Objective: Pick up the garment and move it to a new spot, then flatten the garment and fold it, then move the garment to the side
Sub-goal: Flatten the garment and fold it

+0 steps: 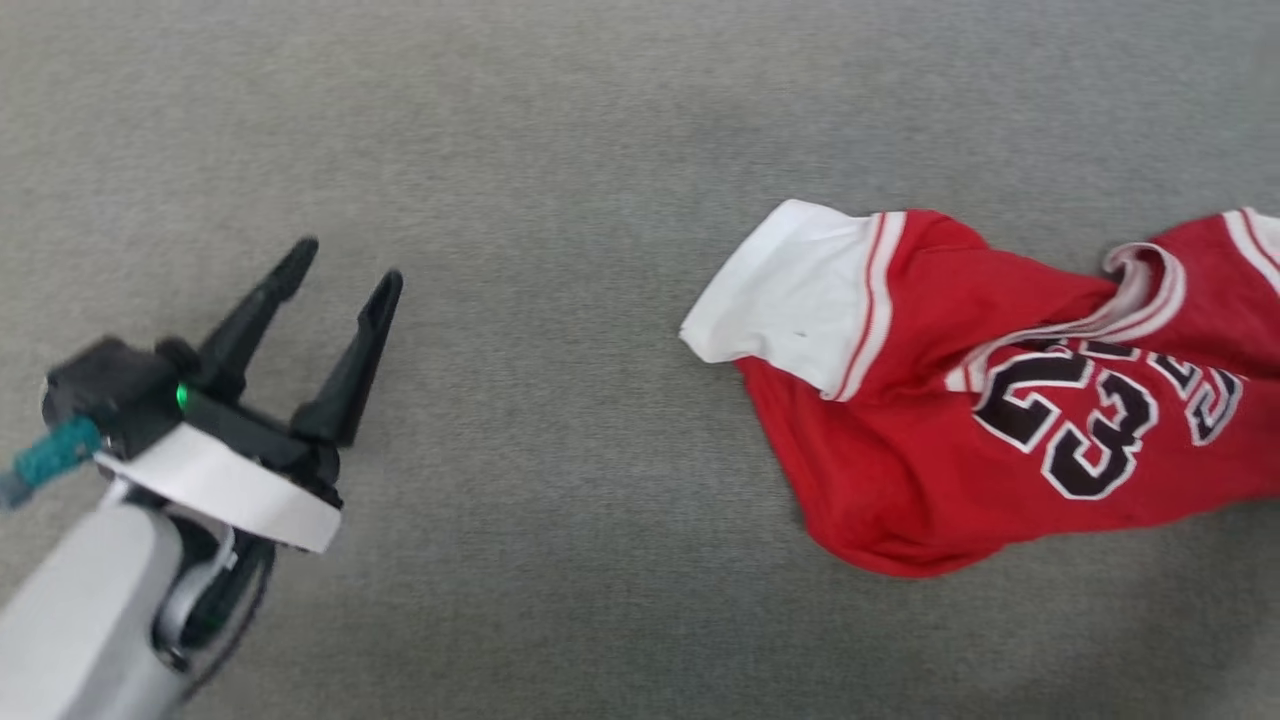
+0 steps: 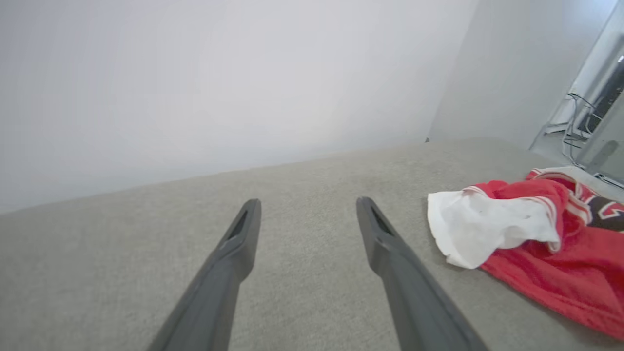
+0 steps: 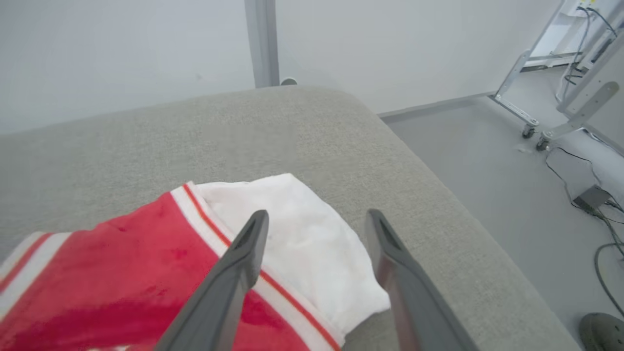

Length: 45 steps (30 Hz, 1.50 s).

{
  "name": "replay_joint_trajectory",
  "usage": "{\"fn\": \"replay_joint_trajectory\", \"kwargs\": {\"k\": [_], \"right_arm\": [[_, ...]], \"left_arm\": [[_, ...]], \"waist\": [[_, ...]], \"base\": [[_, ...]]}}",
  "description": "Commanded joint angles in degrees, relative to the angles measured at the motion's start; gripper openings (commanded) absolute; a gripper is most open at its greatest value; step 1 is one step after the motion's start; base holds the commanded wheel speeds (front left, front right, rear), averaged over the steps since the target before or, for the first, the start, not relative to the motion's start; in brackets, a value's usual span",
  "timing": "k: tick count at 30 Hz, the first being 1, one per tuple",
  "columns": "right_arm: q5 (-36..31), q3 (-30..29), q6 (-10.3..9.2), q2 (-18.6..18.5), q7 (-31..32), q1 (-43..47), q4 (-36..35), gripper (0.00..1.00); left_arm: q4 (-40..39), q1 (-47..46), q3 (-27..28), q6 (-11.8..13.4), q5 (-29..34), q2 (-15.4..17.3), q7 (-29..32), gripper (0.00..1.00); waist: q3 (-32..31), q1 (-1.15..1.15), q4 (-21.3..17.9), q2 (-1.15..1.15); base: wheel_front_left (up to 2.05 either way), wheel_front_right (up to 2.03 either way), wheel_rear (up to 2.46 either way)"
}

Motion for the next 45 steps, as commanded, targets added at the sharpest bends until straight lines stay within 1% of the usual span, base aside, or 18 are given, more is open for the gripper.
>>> {"fn": "replay_joint_trajectory", "kwargs": {"k": [1,5,6,7,8,10,13,16,18,20,26,29,34,35,36,37,41,45], "right_arm": [[1.21,1.59,-0.01,1.71,-1.12,1.41,-1.56,1.00],[3.43,5.53,-0.02,4.34,-2.79,3.89,-5.82,1.00],[3.82,6.44,-0.02,4.96,-3.28,4.37,-6.58,1.00],[4.54,8.13,-0.02,5.82,-4.04,5.39,-7.59,1.00],[4.94,8.77,-0.02,6.08,-4.51,5.74,-7.86,1.00],[5.61,9.75,-0.02,6.40,-5.29,6.30,-8.25,1.00],[7.08,11.47,-0.02,6.68,-6.43,6.23,-7.53,1.00],[9.19,13.29,-0.02,6.65,-8.26,5.94,-5.21,1.00],[10.31,14.88,-0.01,6.66,-9.62,5.54,-3.66,1.00],[11.26,16.54,-0.02,6.68,-10.91,5.07,-2.12,1.00],[14.02,20.26,-0.02,6.65,-14.89,3.75,2.45,1.00],[14.47,21.07,-0.02,6.65,-16.57,3.38,4.54,1.00],[14.98,21.55,-0.02,6.65,-18.16,2.64,6.53,1.00],[14.97,21.49,-0.02,6.66,-18.28,2.56,6.74,1.00],[14.94,21.40,-0.02,6.65,-18.43,2.40,6.88,1.00],[14.88,21.36,-0.02,6.66,-18.55,2.10,6.96,1.00],[14.35,21.21,-0.02,6.66,-18.72,1.70,6.93,1.00],[13.70,20.93,-0.02,6.64,-18.51,1.83,7.05,1.00]], "left_arm": [[-0.77,-2.62,-2.34,0.15,-1.82,2.42,-0.29,1.00],[-2.38,-10.68,-13.04,0.15,-9.52,10.21,0.91,1.00],[-3.32,-13.30,-16.39,0.15,-11.82,12.11,2.38,1.00],[-4.64,-18.28,-21.99,0.15,-17.94,14.42,6.75,1.00],[-5.36,-20.79,-24.84,0.15,-21.03,15.30,9.65,1.00],[-6.02,-25.30,-29.66,0.15,-28.11,16.20,16.22,1.00],[-5.52,-31.69,-34.33,0.15,-37.09,17.57,26.50,1.00],[-3.60,-35.85,-36.47,0.14,-44.33,16.98,34.03,1.00],[-2.19,-38.06,-36.67,0.15,-47.68,16.64,37.23,1.00],[-0.86,-39.74,-37.26,0.15,-48.57,16.64,39.64,1.00],[4.08,-41.62,-38.55,0.14,-50.17,16.12,42.35,1.00],[5.22,-41.55,-40.39,0.16,-48.96,15.95,43.77,1.00],[6.67,-40.65,-41.79,0.21,-50.34,15.04,44.58,0.99],[6.56,-40.61,-42.19,0.21,-50.43,14.94,45.05,0.62],[6.57,-40.66,-42.42,0.21,-50.24,14.93,45.14,0.42],[6.55,-40.80,-42.64,0.21,-50.06,14.82,45.15,0.00],[6.43,-41.33,-41.92,0.16,-49.87,14.82,43.32,0.00],[7.07,-41.47,-39.53,0.16,-50.95,16.53,39.59,0.00]], "waist": [[-0.16,0.00,-1.62,0.00],[0.56,0.00,-4.69,0.00],[0.96,0.00,-5.48,0.00],[1.77,0.00,-6.87,0.00],[2.18,0.00,-7.51,0.00],[3.00,0.00,-8.68,0.00],[4.66,0.00,-10.94,0.00],[6.07,0.00,-12.99,0.00],[7.06,0.00,-14.51,0.00],[8.15,0.00,-15.97,0.00],[10.27,0.00,-19.62,0.00],[10.55,0.00,-20.51,0.00],[11.01,0.00,-21.17,0.00],[11.07,0.00,-21.17,0.00],[11.12,0.00,-21.12,0.00],[11.15,0.00,-21.00,0.00],[10.88,0.00,-20.14,0.00],[9.74,0.00,-18.37,0.00]], "base": [[0.00,0.00,0.00],[0.00,0.00,0.00],[0.00,0.00,0.00],[0.00,0.00,0.00],[0.00,0.00,0.00],[0.00,0.00,0.00],[0.00,0.00,0.00],[0.00,0.00,0.00],[0.00,0.00,0.00],[0.00,0.00,0.00],[0.00,0.00,0.00],[0.00,0.00,0.00],[0.00,0.00,0.00],[0.00,0.00,0.00],[0.00,0.00,0.00],[0.00,0.00,0.00],[0.00,0.00,0.00],[0.00,0.00,0.00]]}}
